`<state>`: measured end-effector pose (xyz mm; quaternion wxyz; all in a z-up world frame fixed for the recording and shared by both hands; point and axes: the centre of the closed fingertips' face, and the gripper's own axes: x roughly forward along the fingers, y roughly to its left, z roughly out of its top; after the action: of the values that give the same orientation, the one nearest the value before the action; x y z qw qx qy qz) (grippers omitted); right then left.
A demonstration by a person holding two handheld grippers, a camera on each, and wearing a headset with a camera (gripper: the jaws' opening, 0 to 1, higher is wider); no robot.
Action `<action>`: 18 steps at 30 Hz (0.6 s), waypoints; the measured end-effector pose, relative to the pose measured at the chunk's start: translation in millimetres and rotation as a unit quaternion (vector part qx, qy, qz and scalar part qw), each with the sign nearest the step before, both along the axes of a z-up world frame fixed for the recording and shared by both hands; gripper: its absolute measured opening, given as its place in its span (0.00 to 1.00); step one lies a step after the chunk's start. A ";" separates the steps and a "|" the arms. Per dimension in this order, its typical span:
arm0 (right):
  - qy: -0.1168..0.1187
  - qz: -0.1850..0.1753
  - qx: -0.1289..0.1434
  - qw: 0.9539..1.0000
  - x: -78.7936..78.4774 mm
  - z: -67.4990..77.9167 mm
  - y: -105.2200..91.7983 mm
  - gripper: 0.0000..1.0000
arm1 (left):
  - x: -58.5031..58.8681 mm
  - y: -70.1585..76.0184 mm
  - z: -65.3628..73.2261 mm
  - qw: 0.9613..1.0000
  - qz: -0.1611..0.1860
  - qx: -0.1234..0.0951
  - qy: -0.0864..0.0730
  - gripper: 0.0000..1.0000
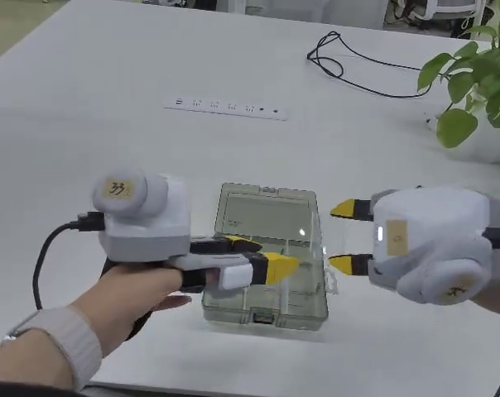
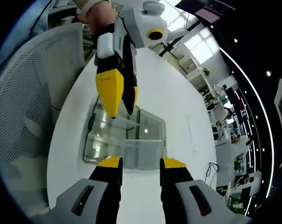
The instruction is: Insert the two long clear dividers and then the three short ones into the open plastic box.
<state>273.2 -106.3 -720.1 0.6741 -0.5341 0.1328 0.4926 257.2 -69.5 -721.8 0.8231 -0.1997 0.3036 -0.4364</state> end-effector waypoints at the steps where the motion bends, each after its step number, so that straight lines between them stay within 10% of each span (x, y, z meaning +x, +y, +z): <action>1: 0.002 0.000 0.002 1.000 -1.4 -0.4 4.5 0.32 | 1.0 -1.0 -1.0 1.000 0.002 -0.003 0.007 0.31; 18: -0.004 0.039 -0.003 0.999 -15.4 -6.8 40.3 0.32 | -5.4 5.1 -4.4 0.999 0.019 -0.031 0.039 0.00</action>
<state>257.8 -65.9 -726.9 0.6534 -0.5432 0.1107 0.5155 251.7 -64.4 -726.2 0.8122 -0.2473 0.3181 -0.4218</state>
